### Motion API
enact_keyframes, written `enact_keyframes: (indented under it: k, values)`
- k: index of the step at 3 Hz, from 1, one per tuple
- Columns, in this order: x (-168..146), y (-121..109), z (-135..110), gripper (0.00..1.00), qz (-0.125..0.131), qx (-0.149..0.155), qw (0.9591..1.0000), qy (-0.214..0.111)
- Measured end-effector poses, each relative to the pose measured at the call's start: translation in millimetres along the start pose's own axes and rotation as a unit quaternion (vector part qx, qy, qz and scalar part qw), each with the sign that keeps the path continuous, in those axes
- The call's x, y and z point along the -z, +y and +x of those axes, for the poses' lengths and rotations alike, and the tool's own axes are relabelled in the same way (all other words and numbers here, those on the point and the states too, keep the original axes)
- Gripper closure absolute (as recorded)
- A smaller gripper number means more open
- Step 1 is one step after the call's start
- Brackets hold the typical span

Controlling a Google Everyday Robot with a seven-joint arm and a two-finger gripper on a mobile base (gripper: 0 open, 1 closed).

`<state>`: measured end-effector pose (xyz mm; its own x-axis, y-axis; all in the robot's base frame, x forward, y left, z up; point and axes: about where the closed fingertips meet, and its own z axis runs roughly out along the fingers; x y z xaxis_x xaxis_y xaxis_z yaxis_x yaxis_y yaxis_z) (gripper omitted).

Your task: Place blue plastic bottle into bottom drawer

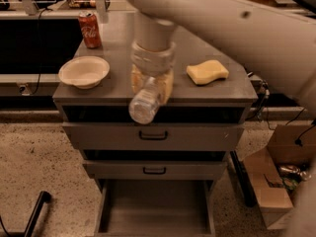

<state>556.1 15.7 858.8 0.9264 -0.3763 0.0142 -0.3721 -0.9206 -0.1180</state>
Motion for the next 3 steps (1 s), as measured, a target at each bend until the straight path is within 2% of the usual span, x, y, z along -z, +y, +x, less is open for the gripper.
enact_keyframes:
  k: [1, 2, 3]
  values:
    - [-4.8, 34.1, -19.0, 1.00, 0.009, -0.086, 0.9953, -0.044]
    - [-4.4, 33.0, -19.2, 1.00, 0.011, -0.087, 0.9951, -0.045]
    - [-9.0, 42.7, -18.9, 1.00, -0.017, -0.140, 0.9881, -0.061]
